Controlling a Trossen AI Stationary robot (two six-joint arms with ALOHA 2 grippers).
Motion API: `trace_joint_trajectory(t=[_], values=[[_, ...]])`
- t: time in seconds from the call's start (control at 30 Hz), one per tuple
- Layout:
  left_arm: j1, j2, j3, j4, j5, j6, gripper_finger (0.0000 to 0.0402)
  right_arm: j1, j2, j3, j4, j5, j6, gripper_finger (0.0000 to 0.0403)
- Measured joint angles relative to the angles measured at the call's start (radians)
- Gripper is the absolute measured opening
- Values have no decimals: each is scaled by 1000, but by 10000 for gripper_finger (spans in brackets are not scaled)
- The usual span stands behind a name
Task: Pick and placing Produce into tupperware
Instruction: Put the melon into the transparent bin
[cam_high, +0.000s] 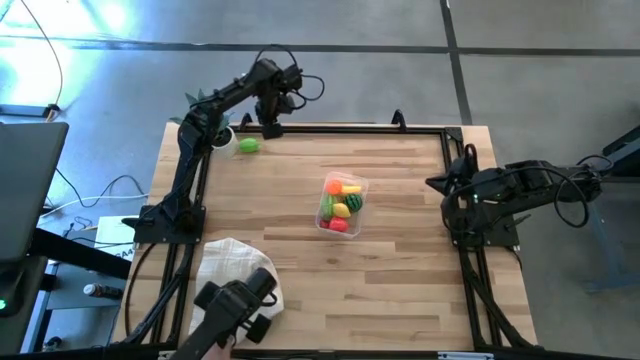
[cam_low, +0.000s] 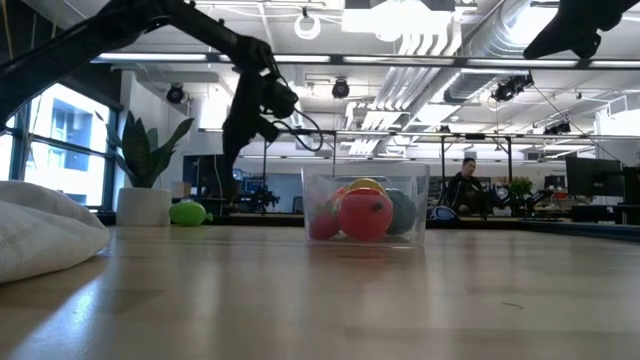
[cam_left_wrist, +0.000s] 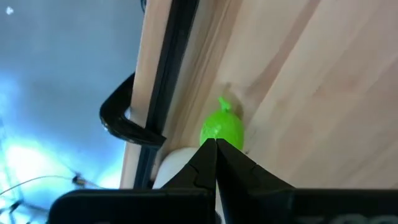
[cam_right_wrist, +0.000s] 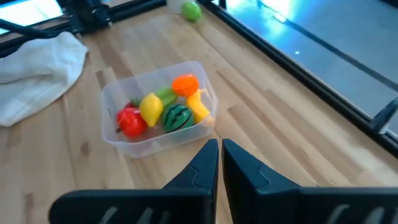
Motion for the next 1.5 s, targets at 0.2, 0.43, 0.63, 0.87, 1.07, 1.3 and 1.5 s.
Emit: trace_joint_trajectory(t=[0.2,0.43,0.63,0.87,1.07,1.3,1.5], values=[[-7,-31,-102,22,-48,10,1,0,0,0,0,-28,0,11],[8,-153,-315,168,-73,-48,1,0,0,0,0,-28,1,11],[7,-178,-368,210,-69,-79,1,0,0,0,0,-28,0,11],[22,-178,-387,247,-55,-99,1,0,0,0,0,-28,0,11],[54,-177,-454,298,-50,-97,1,0,0,0,0,-27,0,11],[51,-176,-532,346,-48,-78,1,0,0,0,0,-27,1,11],[52,-176,-572,355,-47,-50,1,0,0,0,0,-27,0,11]])
